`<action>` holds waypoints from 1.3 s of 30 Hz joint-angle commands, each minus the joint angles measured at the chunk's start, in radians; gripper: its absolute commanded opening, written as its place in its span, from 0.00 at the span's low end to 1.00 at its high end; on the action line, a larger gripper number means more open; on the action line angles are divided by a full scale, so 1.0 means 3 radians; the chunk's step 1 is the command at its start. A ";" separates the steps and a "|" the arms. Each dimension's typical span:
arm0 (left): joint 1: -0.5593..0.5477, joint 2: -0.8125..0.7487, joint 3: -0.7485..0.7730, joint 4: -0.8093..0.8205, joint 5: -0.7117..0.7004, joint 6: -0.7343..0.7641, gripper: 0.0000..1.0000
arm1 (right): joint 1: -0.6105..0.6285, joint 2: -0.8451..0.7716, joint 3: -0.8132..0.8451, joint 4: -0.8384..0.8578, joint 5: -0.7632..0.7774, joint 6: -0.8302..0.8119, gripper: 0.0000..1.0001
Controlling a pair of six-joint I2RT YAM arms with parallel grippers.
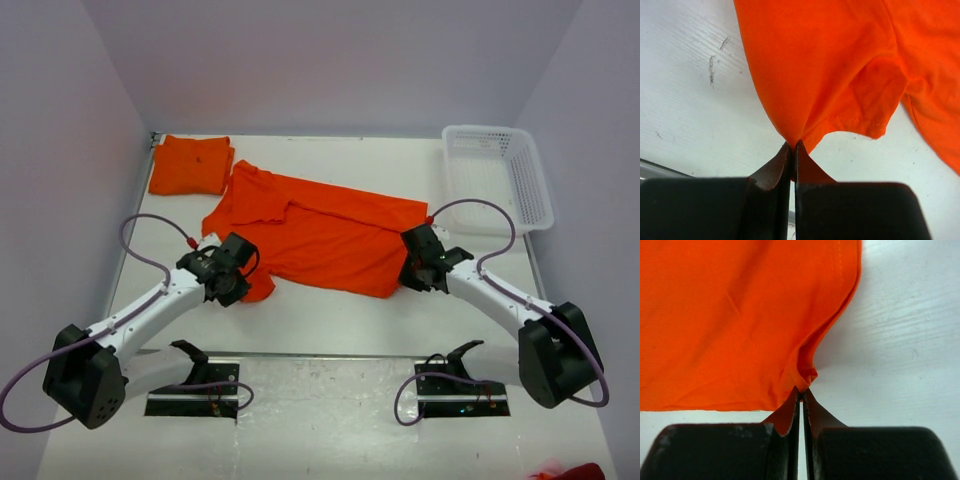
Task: Fold and stack the t-shirts
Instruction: Grap the side of the flattened tshirt closest away from the robot with both arms, then fold the other side of the tshirt into a rectangle
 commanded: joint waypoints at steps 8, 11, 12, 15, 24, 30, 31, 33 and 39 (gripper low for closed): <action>-0.0050 -0.0304 0.0097 -0.0448 -0.0305 -0.0126 0.00 | 0.0015 -0.0326 -0.0009 -0.0592 0.0427 0.0452 0.00; -0.0045 -0.0330 0.0220 -0.0570 -0.0427 -0.0141 0.00 | 0.0015 -0.0484 -0.0004 -0.0786 0.0498 0.0651 0.00; -0.0045 -0.0340 0.0261 -0.0642 -0.0504 -0.0146 0.00 | 0.0010 -0.0535 -0.0024 -0.0807 0.0565 0.0662 0.00; -0.0040 -0.0355 0.0389 -0.0709 -0.0648 -0.0111 0.00 | 0.0010 -0.0674 -0.0035 -0.0894 0.0586 0.0728 0.00; -0.0034 -0.0350 0.0466 -0.0796 -0.0812 -0.0009 0.00 | 0.0010 -0.0648 -0.0014 -0.1068 0.0570 0.0851 0.00; -0.0029 -0.0386 0.0547 -0.0770 -0.0970 0.0109 0.00 | 0.0010 -0.0623 0.0113 -0.1170 0.0667 0.0872 0.00; -0.0029 -0.0371 0.0573 -0.0725 -0.0970 0.0165 0.00 | 0.0010 -0.0608 0.0149 -0.1175 0.0708 0.0856 0.00; -0.0024 -0.0289 0.0670 -0.0561 -0.0950 0.0359 0.00 | 0.0000 -0.0486 0.0292 -0.1170 0.0724 0.0775 0.00; -0.0024 0.0079 0.0987 0.0027 -0.0771 0.0998 0.00 | -0.0066 0.0000 0.0737 -0.1048 0.0729 0.0463 0.00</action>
